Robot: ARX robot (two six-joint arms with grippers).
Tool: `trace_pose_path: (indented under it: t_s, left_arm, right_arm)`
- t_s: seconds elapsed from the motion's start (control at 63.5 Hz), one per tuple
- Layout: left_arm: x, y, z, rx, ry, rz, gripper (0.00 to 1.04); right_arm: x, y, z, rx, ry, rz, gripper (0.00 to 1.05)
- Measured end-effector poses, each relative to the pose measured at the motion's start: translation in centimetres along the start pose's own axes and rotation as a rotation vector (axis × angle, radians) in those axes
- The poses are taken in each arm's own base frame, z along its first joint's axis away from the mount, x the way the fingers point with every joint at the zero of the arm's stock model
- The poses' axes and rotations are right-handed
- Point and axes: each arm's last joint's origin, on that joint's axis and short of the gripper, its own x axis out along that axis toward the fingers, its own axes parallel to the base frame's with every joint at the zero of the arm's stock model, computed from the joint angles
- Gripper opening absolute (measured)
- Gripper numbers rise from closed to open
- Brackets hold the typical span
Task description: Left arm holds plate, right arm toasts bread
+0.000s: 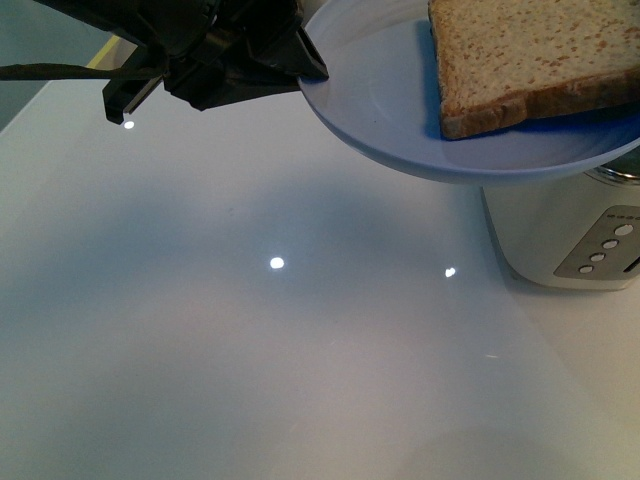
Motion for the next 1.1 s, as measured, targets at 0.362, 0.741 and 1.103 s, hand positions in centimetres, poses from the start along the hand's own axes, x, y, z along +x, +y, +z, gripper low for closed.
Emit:
trace_pose_path:
  t_s: [0.362, 0.741, 1.103]
  left_arm:
    - [0.0, 0.0, 0.0, 0.0, 0.006, -0.007, 0.03]
    - [0.1, -0.1, -0.2, 0.002, 0.007, 0.001, 0.03]
    - [0.1, -0.2, -0.3, 0.002, 0.016, 0.002, 0.03]
  right_arm:
    - [0.5, -0.2, -0.2, 0.035, 0.017, 0.004, 0.89]
    - [0.6, 0.0, -0.4, 0.05, 0.016, 0.001, 0.19]
    - [0.1, 1.1, 0.1, 0.009, 0.01, 0.021, 0.04]
